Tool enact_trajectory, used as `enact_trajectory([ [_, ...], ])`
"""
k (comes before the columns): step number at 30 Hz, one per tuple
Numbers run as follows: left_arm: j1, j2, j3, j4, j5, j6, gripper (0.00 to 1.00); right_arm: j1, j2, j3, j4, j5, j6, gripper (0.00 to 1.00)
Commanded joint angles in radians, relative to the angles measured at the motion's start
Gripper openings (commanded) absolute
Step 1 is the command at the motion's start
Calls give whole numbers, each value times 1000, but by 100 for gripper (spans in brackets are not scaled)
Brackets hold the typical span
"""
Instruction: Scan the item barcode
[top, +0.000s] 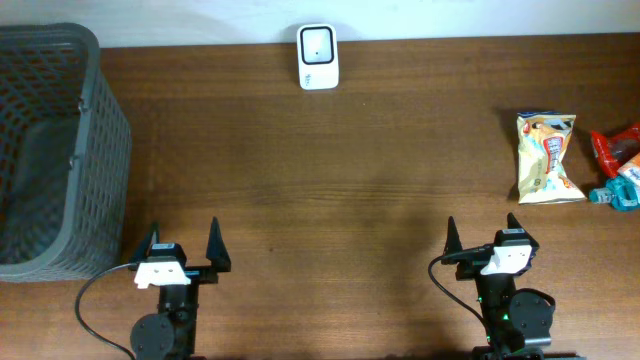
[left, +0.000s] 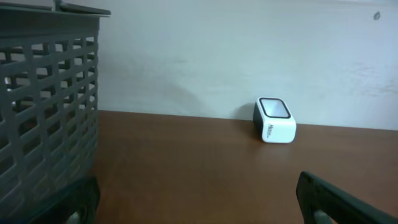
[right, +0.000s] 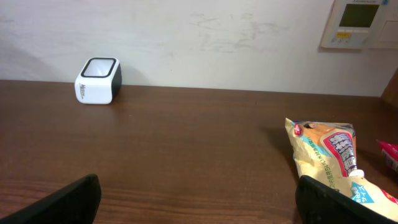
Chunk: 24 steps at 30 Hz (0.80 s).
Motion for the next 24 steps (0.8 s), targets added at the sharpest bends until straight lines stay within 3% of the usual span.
enact_trajectory([
  [1, 8, -7, -7, -128, -41, 18, 99, 6, -7, -9, -3, 1, 4, 98],
  [6, 8, -7, -6, -124, -31, 152, 99, 6, -7, -9, -3, 1, 4, 99],
  [24, 8, -7, -6, -124, -31, 82, 99, 6, -7, -9, -3, 1, 4, 98],
])
